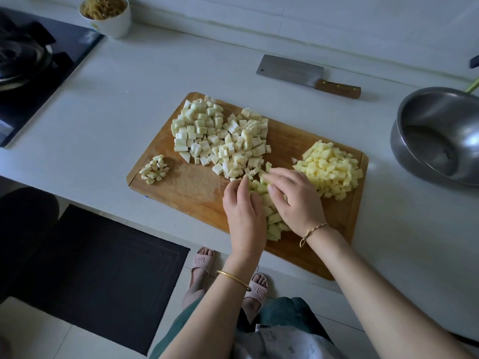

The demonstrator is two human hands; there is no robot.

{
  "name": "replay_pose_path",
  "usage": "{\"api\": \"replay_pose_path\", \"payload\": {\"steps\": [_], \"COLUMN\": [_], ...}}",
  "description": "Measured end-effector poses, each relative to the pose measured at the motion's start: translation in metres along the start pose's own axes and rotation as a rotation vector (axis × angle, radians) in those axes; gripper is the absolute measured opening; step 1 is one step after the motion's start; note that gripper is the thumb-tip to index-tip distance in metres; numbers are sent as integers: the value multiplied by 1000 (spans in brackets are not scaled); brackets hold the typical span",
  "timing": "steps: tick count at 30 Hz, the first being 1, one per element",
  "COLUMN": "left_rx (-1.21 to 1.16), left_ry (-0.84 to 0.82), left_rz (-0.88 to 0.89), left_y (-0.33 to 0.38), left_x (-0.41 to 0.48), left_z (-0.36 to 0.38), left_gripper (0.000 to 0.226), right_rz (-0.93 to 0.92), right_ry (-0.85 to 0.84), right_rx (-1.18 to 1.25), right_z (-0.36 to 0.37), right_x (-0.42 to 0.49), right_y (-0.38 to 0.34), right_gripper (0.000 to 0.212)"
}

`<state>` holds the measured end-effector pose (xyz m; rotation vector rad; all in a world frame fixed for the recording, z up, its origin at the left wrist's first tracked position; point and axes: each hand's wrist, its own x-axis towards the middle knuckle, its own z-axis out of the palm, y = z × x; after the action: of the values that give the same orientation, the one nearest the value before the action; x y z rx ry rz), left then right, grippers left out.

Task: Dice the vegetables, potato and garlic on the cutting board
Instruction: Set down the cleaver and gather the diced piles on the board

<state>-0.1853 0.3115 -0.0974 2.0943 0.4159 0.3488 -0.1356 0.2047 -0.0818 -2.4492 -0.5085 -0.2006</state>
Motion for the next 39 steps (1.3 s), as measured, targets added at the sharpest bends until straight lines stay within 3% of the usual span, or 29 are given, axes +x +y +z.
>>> {"api": "replay_pose_path", "payload": {"steps": [3, 6, 10, 15, 22, 35, 39], "left_rx": [49, 51, 44, 25, 18, -2, -6], "left_ry": [-15, -15, -5, 9, 32, 67, 62], "left_rz": [-1, -8, -12, -22, -17, 15, 5], "left_y": [0, 0, 2, 6, 7, 8, 8], "left_x": [0, 1, -1, -2, -1, -5, -4], "left_z": [0, 0, 3, 6, 8, 16, 18], "left_gripper": [38, 36, 35, 35, 29, 35, 34], "right_rz": [151, 224, 237, 251, 265, 225, 233], "right_ry": [-45, -167, -255, -222, -311, -251, -346], "right_rx": [64, -34, -118, -84, -195, -176, -235], "right_z": [-3, -2, -1, -2, 2, -1, -2], "right_x": [15, 29, 38, 36, 40, 21, 31], "right_y": [-2, -2, -5, -9, -9, -9, -11], "right_gripper": [39, 34, 33, 24, 29, 32, 38]}}
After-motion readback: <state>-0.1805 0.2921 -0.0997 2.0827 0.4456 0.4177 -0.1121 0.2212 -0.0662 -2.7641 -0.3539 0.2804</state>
